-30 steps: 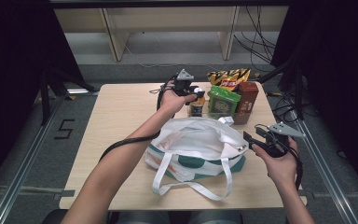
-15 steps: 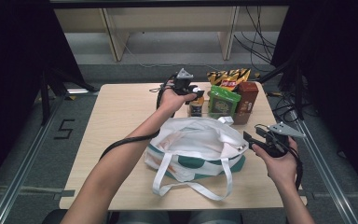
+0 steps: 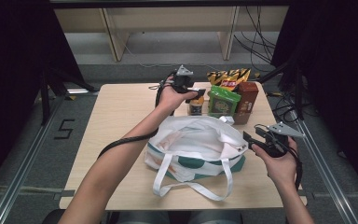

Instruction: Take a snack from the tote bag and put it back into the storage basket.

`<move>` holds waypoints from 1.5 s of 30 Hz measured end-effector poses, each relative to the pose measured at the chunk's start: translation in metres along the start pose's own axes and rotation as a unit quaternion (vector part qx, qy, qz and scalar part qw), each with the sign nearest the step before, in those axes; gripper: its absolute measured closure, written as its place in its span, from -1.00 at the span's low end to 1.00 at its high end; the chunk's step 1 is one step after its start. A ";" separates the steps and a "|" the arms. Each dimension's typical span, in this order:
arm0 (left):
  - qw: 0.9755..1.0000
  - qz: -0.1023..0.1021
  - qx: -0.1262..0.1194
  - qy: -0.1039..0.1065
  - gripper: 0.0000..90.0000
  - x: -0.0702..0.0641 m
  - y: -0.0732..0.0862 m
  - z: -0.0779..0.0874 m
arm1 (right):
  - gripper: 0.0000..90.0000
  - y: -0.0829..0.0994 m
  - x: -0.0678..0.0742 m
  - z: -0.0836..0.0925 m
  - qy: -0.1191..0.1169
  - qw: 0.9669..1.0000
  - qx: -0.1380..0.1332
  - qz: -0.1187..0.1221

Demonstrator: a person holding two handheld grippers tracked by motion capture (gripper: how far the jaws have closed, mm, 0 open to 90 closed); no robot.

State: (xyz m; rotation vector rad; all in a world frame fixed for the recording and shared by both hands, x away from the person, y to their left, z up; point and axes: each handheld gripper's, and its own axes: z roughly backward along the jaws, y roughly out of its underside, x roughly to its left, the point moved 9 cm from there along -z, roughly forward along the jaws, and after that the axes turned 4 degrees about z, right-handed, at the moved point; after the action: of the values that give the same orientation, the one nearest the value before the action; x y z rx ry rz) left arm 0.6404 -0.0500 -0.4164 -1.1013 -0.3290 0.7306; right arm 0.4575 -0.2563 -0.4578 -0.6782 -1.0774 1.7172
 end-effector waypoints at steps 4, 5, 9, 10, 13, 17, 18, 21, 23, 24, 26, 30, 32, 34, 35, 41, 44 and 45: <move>1.000 0.005 -0.004 0.001 -0.25 0.000 -0.002 0.006 | -0.03 0.001 -0.001 0.000 0.000 1.000 0.001 0.002; 1.000 0.004 -0.004 -0.001 -0.25 0.000 -0.002 0.008 | -0.03 0.001 0.000 0.000 0.000 1.000 0.001 -0.001; 1.000 0.009 -0.008 -0.003 -0.25 -0.001 -0.005 0.015 | -0.03 0.001 -0.001 0.000 0.000 1.000 0.004 0.008; 1.000 0.009 -0.008 -0.005 -0.25 -0.001 -0.006 0.017 | -0.03 0.002 0.000 0.000 0.000 1.000 0.006 0.002; 1.000 0.013 -0.012 -0.002 -0.26 -0.004 -0.009 0.023 | -0.03 0.000 -0.002 -0.002 -0.004 1.000 -0.002 0.012; 1.000 0.010 -0.013 -0.001 -0.26 -0.007 -0.010 0.033 | -0.03 0.001 -0.002 0.000 -0.001 1.000 0.005 0.008; 1.000 0.008 -0.012 -0.002 -0.26 -0.007 -0.010 0.036 | -0.03 0.001 -0.001 0.000 0.002 1.000 0.005 0.002; 1.000 0.009 -0.013 -0.006 -0.26 -0.007 -0.011 0.044 | -0.03 0.001 0.000 0.000 0.002 1.000 0.003 -0.006; 1.000 0.007 -0.013 -0.004 -0.26 -0.007 -0.010 0.050 | -0.03 0.001 -0.001 0.000 0.003 1.000 0.002 0.002; 1.000 0.007 -0.009 -0.004 -0.26 -0.007 -0.009 0.052 | -0.03 0.001 0.000 0.000 0.003 1.000 0.003 -0.001; 1.000 0.009 -0.009 0.002 -0.26 -0.009 -0.008 0.057 | -0.03 0.001 0.001 0.000 0.002 1.000 0.006 -0.006; 1.000 0.004 -0.009 0.000 -0.26 -0.009 -0.004 0.067 | -0.03 0.001 0.000 0.000 0.002 1.000 0.004 0.000; 1.000 0.001 -0.009 0.003 -0.26 -0.009 -0.002 0.071 | -0.03 0.001 0.001 0.001 0.001 1.000 0.009 -0.004; 1.000 -0.002 -0.004 0.002 -0.26 -0.009 0.000 0.076 | -0.03 0.001 0.001 0.000 0.003 1.000 0.007 -0.004; 1.000 -0.002 -0.008 0.002 -0.26 -0.009 0.001 0.078 | -0.03 0.001 0.001 -0.001 0.002 1.000 0.003 -0.003; 1.000 -0.006 -0.008 0.005 -0.26 -0.010 0.008 0.092 | -0.03 0.000 0.000 -0.001 0.000 1.000 0.000 0.009; 1.000 -0.006 -0.011 0.004 -0.26 -0.008 0.012 0.099 | -0.03 0.001 0.002 0.000 0.000 1.000 0.004 -0.006; 1.000 -0.007 -0.014 0.006 -0.26 -0.008 0.013 0.101 | -0.03 0.001 0.002 0.000 0.000 1.000 0.003 -0.005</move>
State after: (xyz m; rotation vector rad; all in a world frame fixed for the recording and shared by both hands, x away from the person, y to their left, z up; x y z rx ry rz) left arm 0.5710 0.0175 -0.3836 -1.1281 -0.3373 0.7091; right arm 0.4568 -0.2545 -0.4587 -0.6660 -1.0736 1.7114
